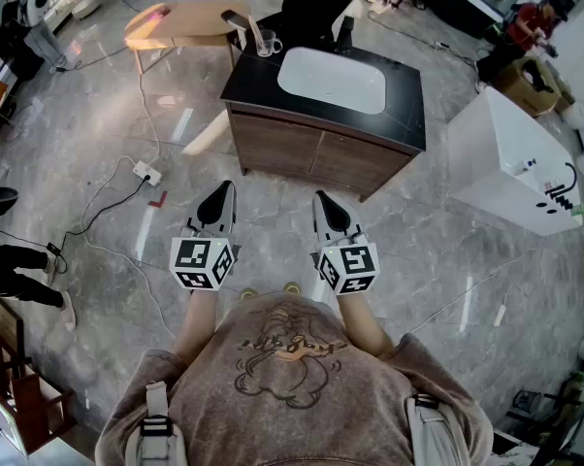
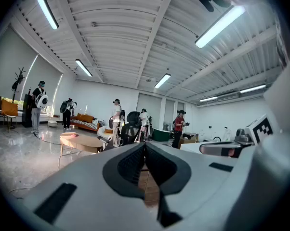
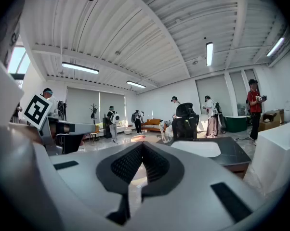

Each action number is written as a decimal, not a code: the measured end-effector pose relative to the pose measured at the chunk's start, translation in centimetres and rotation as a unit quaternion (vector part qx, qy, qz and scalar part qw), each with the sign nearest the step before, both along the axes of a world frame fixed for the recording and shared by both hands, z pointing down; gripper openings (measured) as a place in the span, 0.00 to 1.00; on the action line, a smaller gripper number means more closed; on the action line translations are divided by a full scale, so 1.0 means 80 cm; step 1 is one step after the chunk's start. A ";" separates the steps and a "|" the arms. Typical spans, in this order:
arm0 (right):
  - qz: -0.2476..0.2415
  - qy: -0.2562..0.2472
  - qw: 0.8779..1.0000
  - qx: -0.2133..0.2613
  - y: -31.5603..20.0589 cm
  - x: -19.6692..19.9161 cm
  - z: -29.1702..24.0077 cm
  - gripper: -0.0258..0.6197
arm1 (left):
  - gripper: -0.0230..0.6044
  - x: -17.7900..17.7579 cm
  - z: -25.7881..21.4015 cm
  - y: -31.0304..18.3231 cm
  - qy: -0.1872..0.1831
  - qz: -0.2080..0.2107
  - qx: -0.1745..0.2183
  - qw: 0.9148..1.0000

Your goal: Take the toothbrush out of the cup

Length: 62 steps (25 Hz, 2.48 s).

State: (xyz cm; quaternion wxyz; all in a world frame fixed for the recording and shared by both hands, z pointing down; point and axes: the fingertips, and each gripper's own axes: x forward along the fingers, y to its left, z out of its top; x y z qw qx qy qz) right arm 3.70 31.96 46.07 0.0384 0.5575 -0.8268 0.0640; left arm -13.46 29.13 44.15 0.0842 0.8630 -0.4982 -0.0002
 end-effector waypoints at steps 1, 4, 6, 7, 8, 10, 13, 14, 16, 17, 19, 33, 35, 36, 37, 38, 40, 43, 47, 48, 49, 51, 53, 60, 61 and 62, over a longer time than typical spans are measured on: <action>-0.002 0.001 1.000 -0.001 0.001 -0.001 0.001 0.06 | 0.07 0.000 0.000 0.001 -0.001 0.001 -0.001 1.000; -0.006 0.000 1.000 -0.004 0.003 -0.004 0.003 0.06 | 0.07 0.002 0.001 0.003 -0.002 0.004 -0.005 1.000; -0.011 -0.006 1.000 -0.004 0.003 -0.004 0.002 0.06 | 0.07 0.003 0.002 0.003 -0.003 0.003 -0.008 1.000; -0.016 -0.010 1.000 -0.003 0.003 -0.005 0.000 0.06 | 0.06 0.004 0.001 0.003 -0.004 0.003 -0.008 1.000; -0.020 -0.014 1.000 -0.003 0.003 -0.004 -0.002 0.06 | 0.06 0.006 0.001 0.002 -0.006 0.002 -0.009 1.000; -0.027 -0.019 0.999 -0.003 0.004 0.000 -0.004 0.06 | 0.07 0.010 -0.001 0.003 -0.005 0.002 -0.007 1.000; -0.032 -0.019 0.999 -0.003 0.006 0.011 -0.004 0.06 | 0.07 0.018 -0.003 0.004 -0.001 -0.001 -0.003 1.000; -0.034 -0.017 0.999 -0.002 0.006 0.015 -0.003 0.06 | 0.06 0.021 -0.001 0.005 -0.003 -0.003 -0.003 1.000; -0.040 -0.012 0.999 0.001 0.009 0.026 -0.002 0.06 | 0.06 0.031 0.006 0.006 -0.013 -0.007 -0.005 1.000; -0.044 -0.010 0.999 0.004 0.010 0.032 -0.002 0.06 | 0.07 0.037 0.009 0.007 -0.017 -0.008 -0.005 1.000; -0.053 -0.009 0.998 0.012 0.011 0.043 -0.003 0.07 | 0.06 0.045 0.013 0.008 -0.011 -0.013 -0.006 1.000; -0.041 0.001 0.999 0.004 -0.043 0.092 0.015 0.06 | 0.06 0.056 0.010 -0.043 -0.011 -0.053 0.014 0.998; -0.041 0.000 0.999 0.003 -0.057 0.094 0.016 0.06 | 0.07 0.060 0.010 -0.058 -0.011 -0.051 0.015 0.999; -0.041 0.000 0.999 0.002 -0.065 0.095 0.017 0.07 | 0.07 0.062 0.010 -0.066 -0.010 -0.049 0.015 0.999; -0.042 0.000 0.999 0.001 -0.073 0.095 0.017 0.06 | 0.07 0.064 0.010 -0.076 -0.008 -0.048 0.014 0.999; -0.044 0.001 0.999 0.001 -0.082 0.094 0.018 0.06 | 0.06 0.066 0.011 -0.086 -0.006 -0.046 0.013 0.999; -0.049 -0.001 0.999 0.001 -0.103 0.093 0.020 0.06 | 0.06 0.070 0.012 -0.108 -0.005 -0.042 0.010 0.999; -0.046 -0.005 0.999 0.002 -0.135 0.093 0.020 0.06 | 0.07 0.074 0.013 -0.143 -0.010 -0.035 0.006 0.999; -0.038 -0.006 0.999 0.006 -0.183 0.090 0.014 0.06 | 0.06 0.066 0.008 -0.194 -0.023 -0.030 0.008 0.999; -0.036 -0.005 0.999 0.008 -0.196 0.090 0.012 0.06 | 0.06 0.062 0.007 -0.209 -0.022 -0.029 0.007 0.999; -0.034 -0.006 0.999 0.008 -0.210 0.090 0.011 0.06 | 0.06 0.059 0.007 -0.224 -0.021 -0.029 0.005 0.999; -0.028 -0.007 1.000 0.004 -0.239 0.090 0.011 0.06 | 0.07 0.054 0.008 -0.253 -0.017 -0.028 0.000 0.999; -0.025 -0.006 1.000 0.003 -0.268 0.087 0.009 0.06 | 0.06 0.050 0.005 -0.282 -0.014 -0.025 -0.002 1.000; -0.019 -0.013 1.000 0.010 -0.371 0.057 0.000 0.06 | 0.06 0.031 -0.004 -0.387 -0.026 -0.001 0.002 1.000; -0.017 -0.012 1.000 0.009 -0.384 0.054 0.001 0.06 | 0.06 0.028 -0.004 -0.400 -0.027 0.002 0.003 1.000; -0.013 -0.013 1.000 0.008 -0.397 0.052 0.001 0.06 | 0.07 0.025 -0.004 -0.413 -0.027 0.003 0.004 1.000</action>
